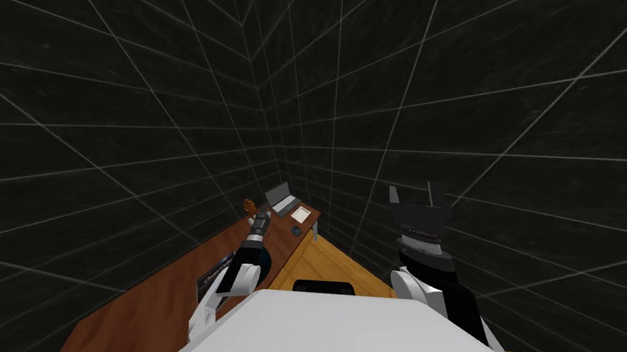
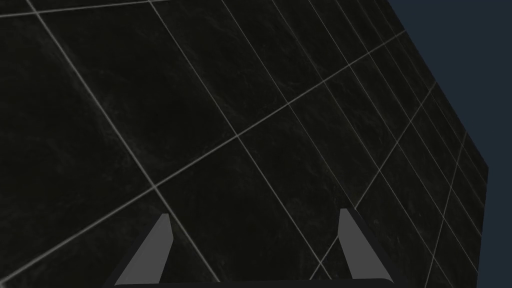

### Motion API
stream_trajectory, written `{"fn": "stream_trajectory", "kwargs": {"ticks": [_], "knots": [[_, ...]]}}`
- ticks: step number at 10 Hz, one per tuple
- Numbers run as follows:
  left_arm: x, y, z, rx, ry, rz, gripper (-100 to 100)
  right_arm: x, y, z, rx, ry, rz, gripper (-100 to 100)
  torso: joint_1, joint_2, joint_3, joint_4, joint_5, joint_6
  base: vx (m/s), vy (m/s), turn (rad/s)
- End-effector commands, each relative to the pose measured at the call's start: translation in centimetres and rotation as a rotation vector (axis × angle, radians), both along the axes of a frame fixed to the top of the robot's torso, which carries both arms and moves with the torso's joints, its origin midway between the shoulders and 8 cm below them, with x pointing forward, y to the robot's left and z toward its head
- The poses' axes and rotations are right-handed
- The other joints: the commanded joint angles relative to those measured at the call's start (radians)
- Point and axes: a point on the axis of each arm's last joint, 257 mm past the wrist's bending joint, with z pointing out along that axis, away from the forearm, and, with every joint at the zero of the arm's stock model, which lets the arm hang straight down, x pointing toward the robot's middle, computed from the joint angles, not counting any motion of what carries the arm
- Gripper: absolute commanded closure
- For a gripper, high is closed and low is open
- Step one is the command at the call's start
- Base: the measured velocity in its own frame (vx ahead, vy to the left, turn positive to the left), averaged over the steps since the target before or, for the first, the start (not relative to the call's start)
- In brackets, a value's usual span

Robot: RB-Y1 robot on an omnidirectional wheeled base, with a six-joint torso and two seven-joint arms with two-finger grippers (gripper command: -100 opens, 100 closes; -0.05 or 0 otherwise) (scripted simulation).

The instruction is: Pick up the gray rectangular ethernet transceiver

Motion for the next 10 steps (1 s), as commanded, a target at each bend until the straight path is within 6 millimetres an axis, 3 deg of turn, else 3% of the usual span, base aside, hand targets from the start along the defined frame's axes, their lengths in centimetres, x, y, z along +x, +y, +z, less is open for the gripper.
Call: {"fn": "stream_trajectory", "kwargs": {"ticks": [1, 2, 3, 4, 5, 6, 7, 8, 9, 10], "knots": [[0.4, 1.2, -3.2, 0.006, 0.089, 0.016, -100, 0.0, 0.0, 0.0, 0.0, 0.0, 0.0, 0, 0.0, 0.0, 0.0, 0.0, 0.0, 0.0, 0.042, -0.014, -0.192], [0.4, 1.3, -3.5, 0.006, 0.095, 0.018, -100, 0.0, 0.0, 0.0, 0.0, 0.0, 0.0, 0, 0.0, 0.0, 0.0, 0.0, 0.0, 0.001, 0.039, -0.012, -0.089], [0.5, 2.4, -6.1, 0.009, 0.172, 0.032, -100, 0.0, 0.0, 0.0, 0.0, 0.0, 0.0, 0, 0.0, 0.001, 0.0, 0.0, 0.0, 0.0, 0.063, -0.016, -0.177], [0.4, 2.4, -6.4, 0.009, 0.177, 0.034, -100, 0.0, 0.0, 0.0, 0.0, 0.0, 0.0, 0, 0.0, -0.001, 0.0, 0.0, 0.0, 0.001, 0.06, -0.007, -0.093], [0.2, 3.7, -9.2, 0.012, 0.253, 0.05, -100, 0.0, 0.0, 0.0, 0.0, 0.0, 0.0, 0, 0.001, 0.0, 0.0, 0.0, 0.0, 0.0, 0.062, -0.017, -0.187], [0.2, 3.7, -9.4, 0.011, 0.26, 0.05, -100, 0.0, 0.0, 0.0, 0.0, 0.0, 0.0, 0, 0.0, 0.0, 0.0, 0.0, 0.0, 0.0, 0.045, -0.011, -0.1], [-0.2, 4.9, -12.2, 0.013, 0.336, 0.067, -100, 0.0, 0.0, 0.0, 0.0, 0.0, 0.0, 0, 0.0, 0.0, 0.0, 0.0, 0.0, 0.0, 0.044, -0.014, -0.192], [-0.2, 5.0, -12.4, 0.013, 0.345, 0.068, -100, 0.0, 0.0, 0.0, 0.0, 0.0, 0.0, 0, 0.0, 0.001, 0.0, 0.0, 0.0, 0.0, 0.045, -0.003, -0.093], [-0.9, 6.2, -15.2, 0.013, 0.425, 0.084, -100, 0.0, 0.0, 0.0, 0.0, 0.0, 0.0, 0, 0.001, 0.001, 0.0, 0.0, 0.0, 0.0, 0.06, -0.002, -0.221], [-1.0, 6.3, -15.4, 0.012, 0.432, 0.085, -100, 0.0, 0.0, 0.0, 0.0, 0.0, 0.0, 0, 0.001, 0.0, 0.0, 0.0, 0.0, 0.0, 0.054, 0.002, -0.086]]}}
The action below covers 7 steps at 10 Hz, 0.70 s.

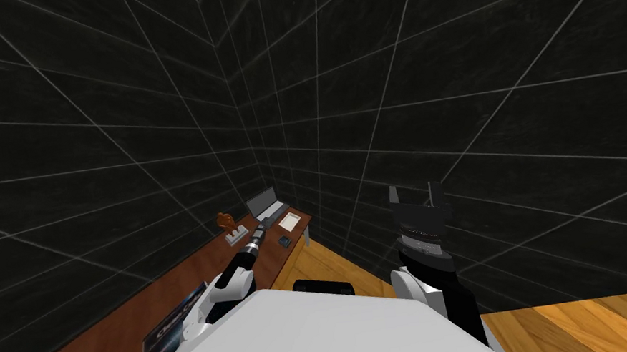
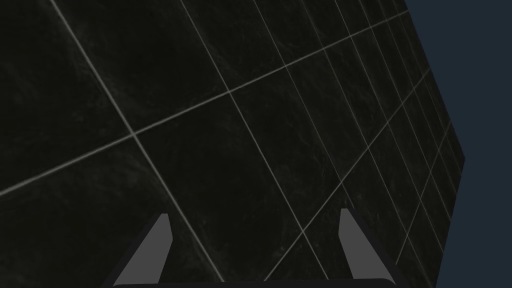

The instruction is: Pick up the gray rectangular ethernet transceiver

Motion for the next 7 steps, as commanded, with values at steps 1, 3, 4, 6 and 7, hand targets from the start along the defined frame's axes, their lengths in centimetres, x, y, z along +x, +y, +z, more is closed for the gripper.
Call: {"fn": "stream_trajectory", "kwargs": {"ticks": [1, 3, 4, 6, 7], "knots": [[-1.0, 1.0, -3.3, 0.0, 0.092, 0.016, -100, 0.0, 0.0, 0.0, 0.0, 0.0, 0.0, 0, 0.0, 0.0, 0.0, 0.0, 0.0, 0.0, 0.061, -0.007, -0.183], [-1.9, 2.1, -5.6, -0.002, 0.168, 0.029, -100, 0.0, 0.0, 0.0, 0.0, 0.0, 0.0, 0, 0.0, 0.0, 0.0, 0.0, 0.0, 0.0, 0.051, -0.004, -0.145], [-2.5, 2.5, -6.7, -0.004, 0.191, 0.038, -100, 0.0, 0.0, 0.0, 0.0, 0.0, 0.0, 0, 0.0, 0.0, 0.0, 0.0, 0.0, 0.001, 0.047, 0.002, -0.105], [-3.6, 3.5, -9.0, -0.007, 0.268, 0.051, -100, 0.0, 0.0, 0.0, 0.0, 0.0, 0.0, 0, 0.0, 0.002, 0.001, 0.0, 0.0, 0.0, 0.031, 0.001, -0.09], [-4.8, 4.5, -10.9, -0.008, 0.325, 0.064, -100, 0.0, 0.0, 0.0, 0.0, 0.0, 0.0, 0, 0.0, 0.001, 0.001, 0.0, 0.0, 0.001, 0.086, 0.001, -0.358]]}}
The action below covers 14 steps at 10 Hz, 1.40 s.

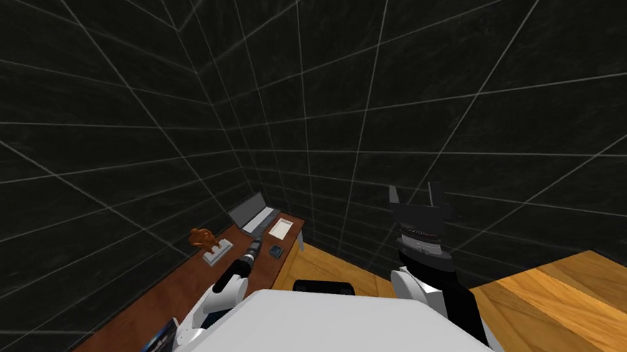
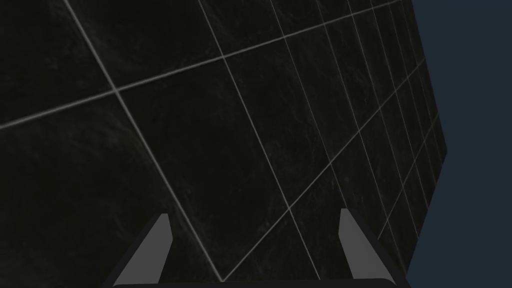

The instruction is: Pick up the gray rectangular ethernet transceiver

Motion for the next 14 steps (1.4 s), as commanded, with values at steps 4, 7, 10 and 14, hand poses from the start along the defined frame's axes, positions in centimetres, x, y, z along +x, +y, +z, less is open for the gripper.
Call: {"fn": "stream_trajectory", "kwargs": {"ticks": [4, 7, 10, 14], "knots": [[-3.3, 2.1, -4.5, -0.012, 0.164, 0.034, -100, 0.0, 0.0, 0.0, 0.0, 0.0, 0.0, 0, -0.001, 0.002, 0.001, 0.0, 0.0, 0.0, 0.044, 0.002, -0.084], [-7.1, 3.9, -8.6, -0.03, 0.319, 0.064, -100, 0.0, 0.0, 0.0, 0.0, 0.0, 0.0, 0, 0.0, 0.001, 0.0, 0.0, 0.0, -0.001, 0.06, 0.004, -0.164], [-9.6, 4.8, -10.8, -0.043, 0.405, 0.084, -100, 0.0, 0.0, 0.0, 0.0, 0.0, 0.0, 0, 0.0, 0.001, 0.001, 0.0, 0.0, -0.001, 0.053, 0.008, -0.115], [-13.9, 6.0, -13.9, -0.071, 0.547, 0.114, -100, 0.0, 0.0, 0.0, 0.0, 0.0, 0.0, 0, -0.001, 0.002, 0.001, 0.0, 0.0, -0.001, 0.043, 0.005, -0.123]]}}
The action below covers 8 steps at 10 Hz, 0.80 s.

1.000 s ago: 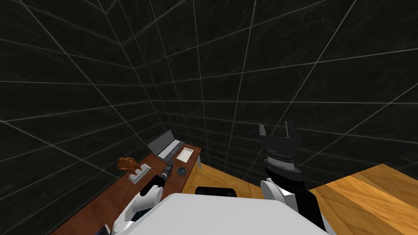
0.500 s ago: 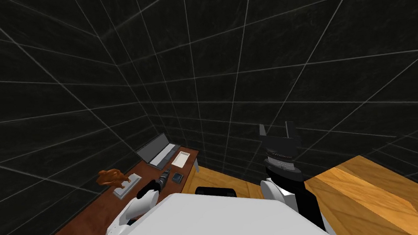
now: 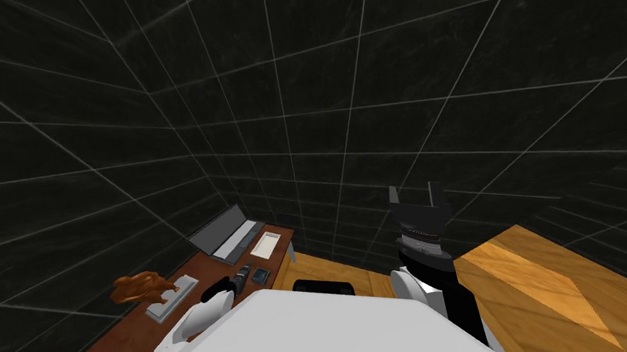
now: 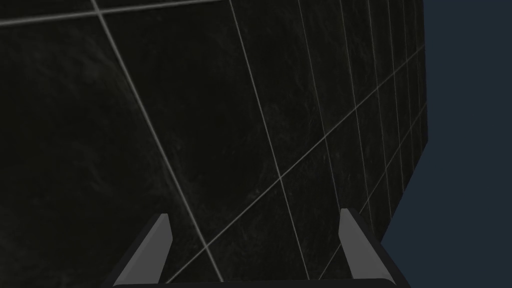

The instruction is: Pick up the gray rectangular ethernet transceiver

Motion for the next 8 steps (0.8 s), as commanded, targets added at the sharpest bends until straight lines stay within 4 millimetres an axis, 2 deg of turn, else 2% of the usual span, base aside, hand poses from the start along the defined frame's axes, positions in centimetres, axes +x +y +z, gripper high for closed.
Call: {"fn": "stream_trajectory", "kwargs": {"ticks": [1, 2, 4, 5, 6, 7, 8], "knots": [[-3.0, 0.8, -1.7, -0.019, 0.087, 0.022, -100, 0.0, 0.0, 0.0, 0.0, 0.0, 0.0, 0, 0.0, 0.0, 0.0, 0.0, 0.0, 0.0, 0.084, 0.003, -0.274], [-3.5, 0.8, -2.0, -0.024, 0.105, 0.026, -100, 0.0, 0.0, 0.0, 0.0, 0.0, 0.0, 0, 0.0, -0.001, -0.001, 0.0, 0.0, 0.0, 0.065, 0.011, -0.087], [-7.4, 1.4, -3.9, -0.056, 0.213, 0.058, -100, 0.0, 0.0, 0.0, 0.0, 0.0, 0.0, 0, 0.0, -0.001, 0.0, 0.0, 0.0, 0.0, 0.081, 0.024, -0.219], [-7.6, 1.3, -4.0, -0.059, 0.222, 0.058, -100, 0.0, 0.0, 0.0, 0.0, 0.0, 0.0, 0, 0.0, -0.002, -0.001, 0.0, 0.0, 0.0, 0.072, 0.021, -0.071], [-9.1, 1.4, -4.7, -0.078, 0.268, 0.071, -100, 0.0, 0.0, 0.0, 0.0, 0.0, 0.0, 0, 0.0, -0.001, -0.001, 0.0, 0.0, -0.001, 0.063, 0.015, -0.136], [-9.4, 1.5, -4.8, -0.078, 0.272, 0.074, -100, 0.0, 0.0, 0.0, 0.0, 0.0, 0.0, 0, 0.0, -0.001, 0.0, 0.0, 0.0, 0.0, 0.037, 0.015, -0.083], [-11.1, 1.5, -5.5, -0.098, 0.318, 0.089, -100, 0.0, 0.0, 0.0, 0.0, 0.0, 0.0, 0, 0.0, 0.001, 0.0, 0.0, 0.0, -0.001, 0.035, 0.015, -0.157]]}}
